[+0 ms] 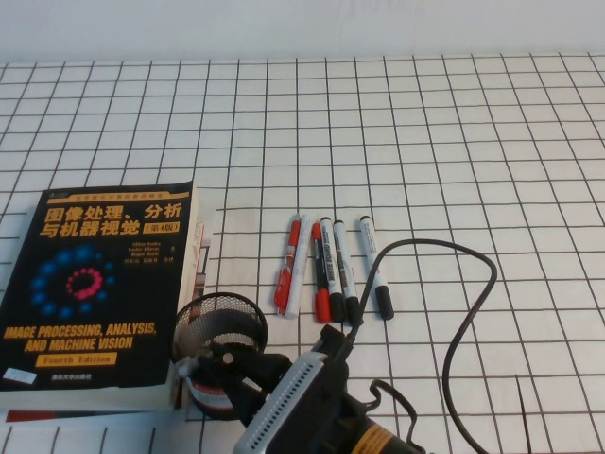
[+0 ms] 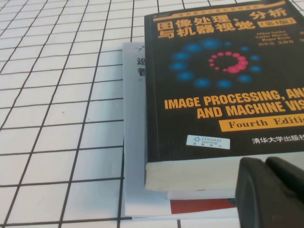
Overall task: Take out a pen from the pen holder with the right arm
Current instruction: 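Take a marker out of the pen holder and lay it on the table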
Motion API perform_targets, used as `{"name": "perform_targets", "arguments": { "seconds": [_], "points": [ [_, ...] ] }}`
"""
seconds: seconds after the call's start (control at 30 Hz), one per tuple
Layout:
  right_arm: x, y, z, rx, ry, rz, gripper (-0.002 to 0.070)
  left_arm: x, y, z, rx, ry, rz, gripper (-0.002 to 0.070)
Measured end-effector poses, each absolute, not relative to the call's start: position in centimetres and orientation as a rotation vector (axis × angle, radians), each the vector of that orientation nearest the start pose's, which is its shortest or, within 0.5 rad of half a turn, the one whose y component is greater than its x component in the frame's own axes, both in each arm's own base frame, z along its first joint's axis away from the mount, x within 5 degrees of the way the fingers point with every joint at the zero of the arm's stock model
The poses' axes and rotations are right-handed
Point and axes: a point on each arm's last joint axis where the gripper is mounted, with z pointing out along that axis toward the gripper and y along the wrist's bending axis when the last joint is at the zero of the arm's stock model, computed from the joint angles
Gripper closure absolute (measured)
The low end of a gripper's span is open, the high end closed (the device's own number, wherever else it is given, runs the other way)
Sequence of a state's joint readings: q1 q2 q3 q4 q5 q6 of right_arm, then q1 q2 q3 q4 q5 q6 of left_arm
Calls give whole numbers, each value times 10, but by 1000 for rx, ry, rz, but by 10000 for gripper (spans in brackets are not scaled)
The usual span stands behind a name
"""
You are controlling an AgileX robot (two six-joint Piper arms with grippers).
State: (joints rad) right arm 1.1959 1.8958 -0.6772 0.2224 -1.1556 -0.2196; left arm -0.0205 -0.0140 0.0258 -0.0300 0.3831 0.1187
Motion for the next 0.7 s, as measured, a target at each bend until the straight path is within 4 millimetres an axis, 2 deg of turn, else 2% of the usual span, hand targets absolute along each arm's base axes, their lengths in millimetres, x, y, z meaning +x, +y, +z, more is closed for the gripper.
{"name": "perform_targets", "arguments": {
  "seconds": [0.17, 0.33, 0.47, 0.7],
  "points": [
    [143, 311, 162, -842, 1363, 676, 640, 52, -2, 171, 112, 1875, 38, 679],
    [144, 308, 175, -822, 1398, 675, 643, 52, -2, 171, 112, 1875, 38, 679],
    [144, 303, 192, -807, 1403, 659, 643, 52, -2, 171, 112, 1875, 38, 679],
    [139, 289, 237, -764, 1354, 679, 643, 52, -2, 171, 112, 1875, 38, 679]
  ]
}}
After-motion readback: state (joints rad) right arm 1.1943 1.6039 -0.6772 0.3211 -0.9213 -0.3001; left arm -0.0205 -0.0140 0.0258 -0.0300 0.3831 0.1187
